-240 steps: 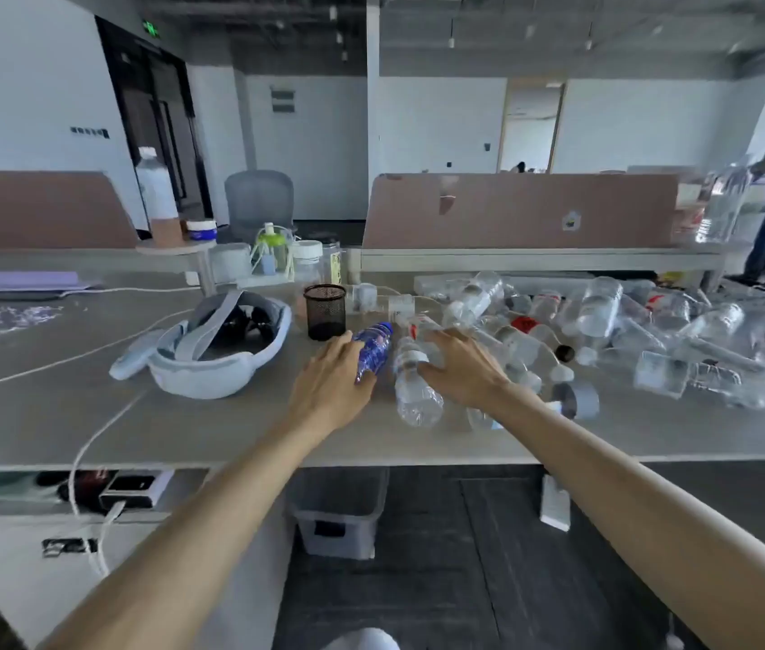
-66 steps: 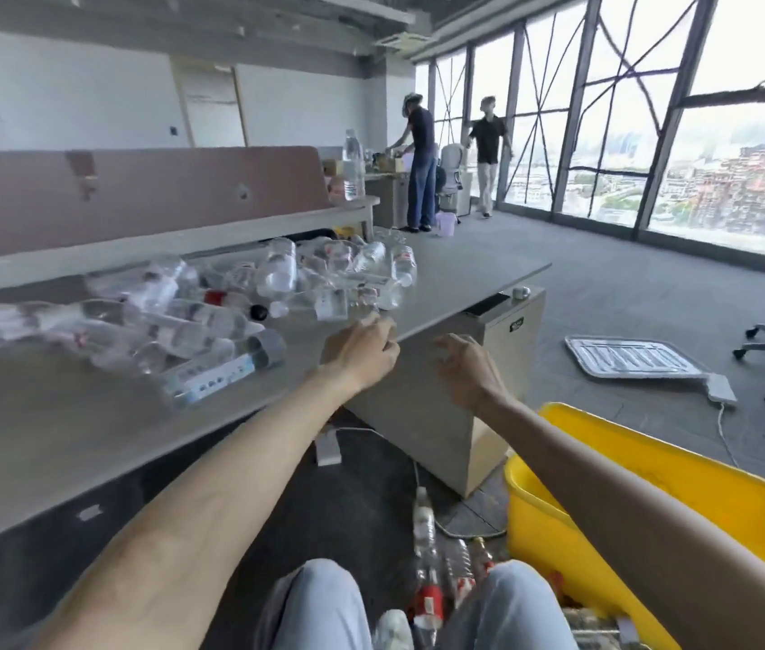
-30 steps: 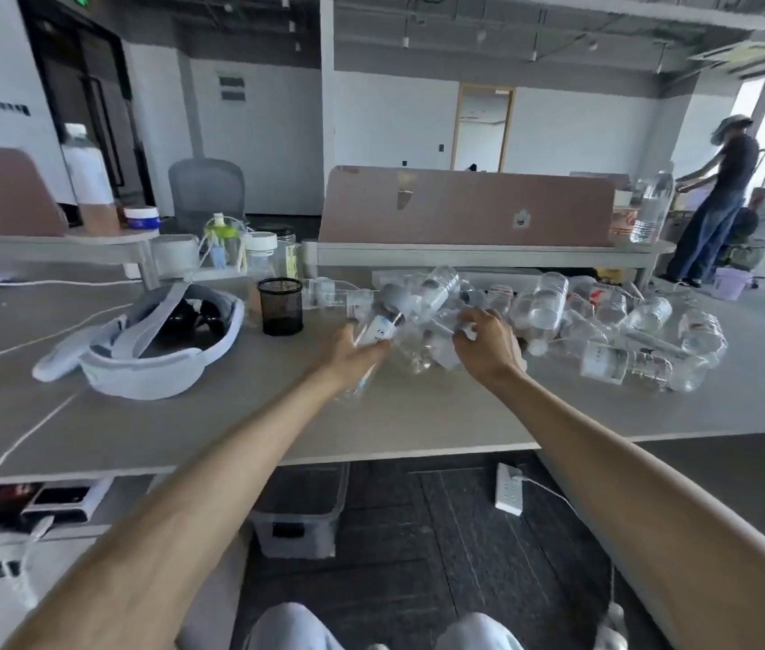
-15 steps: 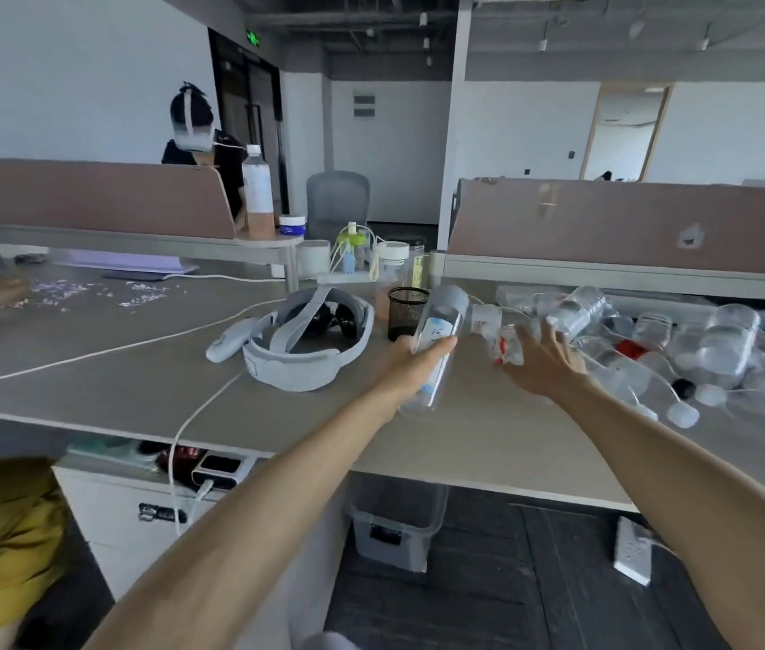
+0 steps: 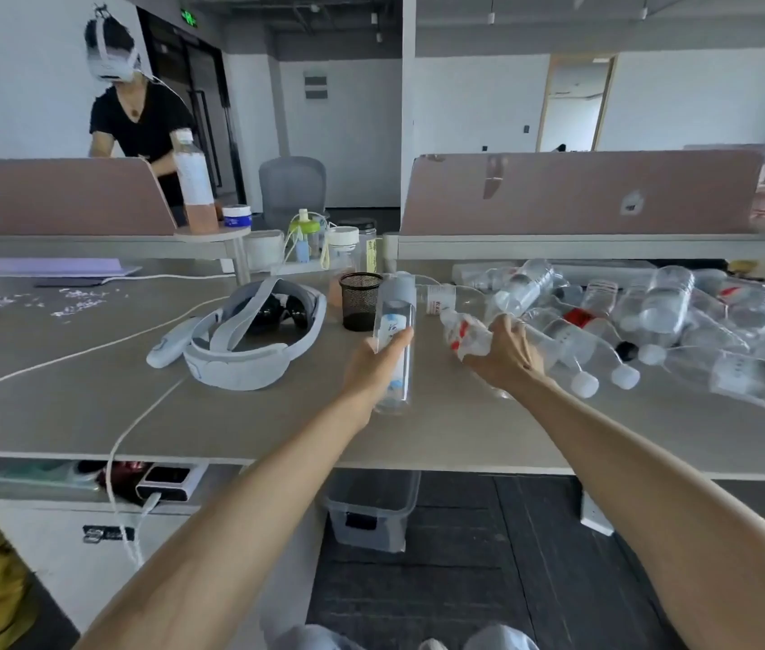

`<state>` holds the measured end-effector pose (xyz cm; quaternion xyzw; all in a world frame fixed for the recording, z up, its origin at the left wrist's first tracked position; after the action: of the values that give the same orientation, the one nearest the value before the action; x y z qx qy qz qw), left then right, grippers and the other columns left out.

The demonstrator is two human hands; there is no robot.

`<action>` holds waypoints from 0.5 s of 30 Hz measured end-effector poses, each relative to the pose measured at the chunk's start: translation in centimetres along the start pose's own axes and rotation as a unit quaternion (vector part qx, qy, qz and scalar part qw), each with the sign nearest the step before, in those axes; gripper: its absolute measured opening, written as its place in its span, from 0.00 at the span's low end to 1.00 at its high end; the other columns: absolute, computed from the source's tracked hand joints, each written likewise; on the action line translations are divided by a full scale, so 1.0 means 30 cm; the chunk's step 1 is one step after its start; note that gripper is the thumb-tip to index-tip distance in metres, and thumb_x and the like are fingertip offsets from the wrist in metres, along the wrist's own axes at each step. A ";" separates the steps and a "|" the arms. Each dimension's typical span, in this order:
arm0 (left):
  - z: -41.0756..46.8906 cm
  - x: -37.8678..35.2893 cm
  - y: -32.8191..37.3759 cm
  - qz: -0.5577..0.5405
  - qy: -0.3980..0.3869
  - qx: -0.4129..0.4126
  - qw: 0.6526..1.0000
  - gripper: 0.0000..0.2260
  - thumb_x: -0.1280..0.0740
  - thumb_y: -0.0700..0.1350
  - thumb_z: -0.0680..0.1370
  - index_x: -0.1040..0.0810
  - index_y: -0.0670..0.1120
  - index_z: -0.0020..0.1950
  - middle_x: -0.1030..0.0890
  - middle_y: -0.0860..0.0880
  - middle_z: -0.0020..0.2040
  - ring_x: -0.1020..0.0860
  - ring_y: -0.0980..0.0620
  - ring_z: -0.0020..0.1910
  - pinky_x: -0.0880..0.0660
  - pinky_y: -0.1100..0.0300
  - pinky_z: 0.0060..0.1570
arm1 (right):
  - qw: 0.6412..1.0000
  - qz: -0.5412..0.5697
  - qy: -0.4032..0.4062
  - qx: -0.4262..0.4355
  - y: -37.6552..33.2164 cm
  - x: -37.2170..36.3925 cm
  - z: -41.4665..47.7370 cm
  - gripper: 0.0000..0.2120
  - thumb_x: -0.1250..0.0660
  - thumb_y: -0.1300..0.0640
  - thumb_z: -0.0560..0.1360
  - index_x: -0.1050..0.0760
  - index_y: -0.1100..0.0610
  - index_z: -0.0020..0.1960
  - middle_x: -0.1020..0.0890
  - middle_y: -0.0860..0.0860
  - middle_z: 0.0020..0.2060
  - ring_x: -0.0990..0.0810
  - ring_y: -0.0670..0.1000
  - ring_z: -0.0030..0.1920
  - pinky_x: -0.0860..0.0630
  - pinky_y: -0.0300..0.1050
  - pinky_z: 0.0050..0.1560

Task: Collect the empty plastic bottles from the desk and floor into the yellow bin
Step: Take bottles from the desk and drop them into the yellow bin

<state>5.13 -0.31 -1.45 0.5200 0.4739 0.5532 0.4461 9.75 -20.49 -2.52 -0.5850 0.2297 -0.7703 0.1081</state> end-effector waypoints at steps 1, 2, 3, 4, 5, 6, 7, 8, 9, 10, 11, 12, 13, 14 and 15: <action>-0.001 -0.020 0.005 -0.010 0.011 0.002 1.000 0.14 0.36 0.60 0.77 0.26 0.49 0.48 0.21 0.48 0.44 0.23 0.54 0.40 0.29 0.61 0.38 | 0.999 0.042 0.010 -0.001 0.003 0.007 -0.013 0.36 0.28 0.45 0.69 0.40 0.56 0.69 0.27 0.58 0.63 0.22 0.62 0.54 0.23 0.54 0.50; 0.001 -0.038 0.012 -0.025 0.024 0.007 0.999 0.15 0.36 0.60 0.77 0.26 0.48 0.50 0.23 0.48 0.44 0.24 0.55 0.39 0.30 0.61 0.36 | 0.997 0.079 0.021 0.001 0.006 0.016 -0.026 0.35 0.28 0.45 0.69 0.39 0.54 0.70 0.25 0.57 0.62 0.22 0.61 0.54 0.23 0.53 0.50; 0.002 -0.062 0.024 -0.042 0.035 0.012 0.998 0.17 0.36 0.61 0.77 0.27 0.46 0.52 0.24 0.48 0.44 0.26 0.55 0.38 0.32 0.61 0.34 | 0.993 0.109 0.034 0.004 0.015 0.033 -0.041 0.34 0.29 0.45 0.70 0.38 0.52 0.70 0.24 0.56 0.61 0.22 0.61 0.54 0.24 0.52 0.50; 0.007 -0.092 0.036 -0.053 0.037 0.021 0.998 0.19 0.36 0.61 0.77 0.28 0.45 0.53 0.25 0.48 0.44 0.26 0.56 0.38 0.34 0.61 0.34 | 0.990 0.134 0.046 0.005 0.028 0.051 -0.059 0.33 0.29 0.45 0.70 0.37 0.51 0.70 0.22 0.56 0.61 0.22 0.61 0.55 0.24 0.52 0.51; 0.009 -0.127 0.050 -0.062 0.032 0.025 0.997 0.20 0.36 0.62 0.77 0.28 0.45 0.54 0.25 0.48 0.45 0.27 0.56 0.39 0.34 0.61 0.34 | 0.986 0.158 0.058 0.003 0.044 0.075 -0.076 0.32 0.30 0.45 0.71 0.36 0.51 0.71 0.22 0.55 0.61 0.22 0.60 0.57 0.24 0.52 0.52; 0.012 -0.166 0.063 -0.070 0.023 0.021 0.997 0.21 0.37 0.62 0.77 0.29 0.45 0.56 0.25 0.48 0.45 0.27 0.55 0.40 0.34 0.61 0.36 | 0.981 0.181 0.072 0.000 0.064 0.103 -0.094 0.31 0.30 0.45 0.72 0.35 0.52 0.71 0.22 0.55 0.61 0.22 0.59 0.58 0.24 0.53 0.54; 0.005 -0.210 0.082 -0.070 0.015 0.011 0.997 0.22 0.37 0.63 0.77 0.30 0.46 0.57 0.26 0.49 0.46 0.26 0.55 0.41 0.33 0.61 0.39 | 0.976 0.202 0.086 -0.006 0.091 0.129 -0.109 0.30 0.30 0.45 0.72 0.34 0.52 0.70 0.22 0.54 0.60 0.23 0.58 0.58 0.24 0.52 0.54; -0.002 -0.258 0.097 -0.065 0.002 0.009 0.998 0.23 0.37 0.64 0.76 0.30 0.47 0.57 0.26 0.50 0.46 0.27 0.54 0.42 0.32 0.59 0.42 | 0.970 0.220 0.101 -0.012 0.123 0.158 -0.122 0.29 0.30 0.45 0.72 0.32 0.52 0.69 0.22 0.52 0.58 0.22 0.57 0.57 0.24 0.52 0.54; -0.013 -0.308 0.115 -0.065 -0.009 0.001 0.998 0.22 0.37 0.65 0.76 0.29 0.48 0.55 0.27 0.52 0.44 0.27 0.55 0.42 0.31 0.58 0.43 | 0.965 0.233 0.116 -0.022 0.156 0.194 -0.142 0.29 0.30 0.43 0.71 0.31 0.52 0.68 0.22 0.50 0.56 0.22 0.55 0.56 0.24 0.52 0.54; -0.025 -0.360 0.135 -0.063 -0.021 -0.011 0.998 0.19 0.37 0.65 0.76 0.29 0.51 0.51 0.28 0.53 0.43 0.28 0.56 0.41 0.31 0.58 0.43 | 0.961 0.243 0.132 -0.029 0.194 0.232 -0.159 0.30 0.31 0.40 0.68 0.30 0.51 0.66 0.21 0.50 0.56 0.22 0.55 0.55 0.23 0.53 0.55; -0.047 -0.408 0.160 -0.063 -0.031 -0.023 0.997 0.16 0.36 0.65 0.76 0.30 0.53 0.47 0.29 0.54 0.41 0.27 0.55 0.42 0.30 0.59 0.42 | 0.957 0.249 0.146 -0.033 0.234 0.269 -0.177 0.31 0.33 0.37 0.66 0.29 0.49 0.65 0.20 0.50 0.56 0.21 0.54 0.55 0.22 0.54 0.56; -0.061 -0.460 0.178 -0.067 -0.041 -0.032 0.996 0.15 0.36 0.64 0.76 0.31 0.54 0.45 0.27 0.53 0.42 0.24 0.53 0.44 0.28 0.58 0.43 | 0.954 0.252 0.159 -0.039 0.279 0.305 -0.196 0.33 0.34 0.35 0.64 0.29 0.48 0.65 0.19 0.51 0.57 0.20 0.54 0.54 0.22 0.55 0.56; -0.082 -0.521 0.197 -0.069 -0.053 -0.040 0.995 0.16 0.35 0.64 0.75 0.30 0.53 0.47 0.25 0.51 0.44 0.22 0.50 0.48 0.24 0.56 0.46 | 0.952 0.252 0.170 -0.047 0.332 0.349 -0.225 0.33 0.33 0.36 0.64 0.30 0.48 0.65 0.19 0.52 0.57 0.19 0.55 0.53 0.22 0.55 0.56; -0.100 -0.572 0.210 -0.068 -0.060 -0.041 0.995 0.19 0.35 0.65 0.74 0.28 0.50 0.52 0.22 0.49 0.46 0.21 0.48 0.50 0.23 0.53 0.50 | 0.949 0.252 0.178 -0.055 0.378 0.384 -0.247 0.32 0.32 0.37 0.66 0.30 0.48 0.66 0.19 0.52 0.57 0.19 0.55 0.54 0.22 0.56 0.56; -0.130 -0.625 0.225 -0.069 -0.073 -0.043 0.994 0.23 0.35 0.65 0.74 0.27 0.48 0.57 0.21 0.47 0.49 0.21 0.47 0.51 0.22 0.52 0.52 | 0.946 0.252 0.193 -0.065 0.422 0.425 -0.278 0.30 0.31 0.40 0.67 0.30 0.49 0.67 0.20 0.53 0.58 0.20 0.55 0.55 0.22 0.55 0.57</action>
<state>2.40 -20.07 2.32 0.5054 0.4507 0.5019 0.5382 -3.19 -35.17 0.52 -0.3540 0.4360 -0.7992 0.2140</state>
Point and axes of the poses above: each hand's wrist, its own z-axis towards the middle knuckle, its own x-axis out of the back of the hand, y = z × x, the point moved 1 cm from there along z, towards the middle knuckle
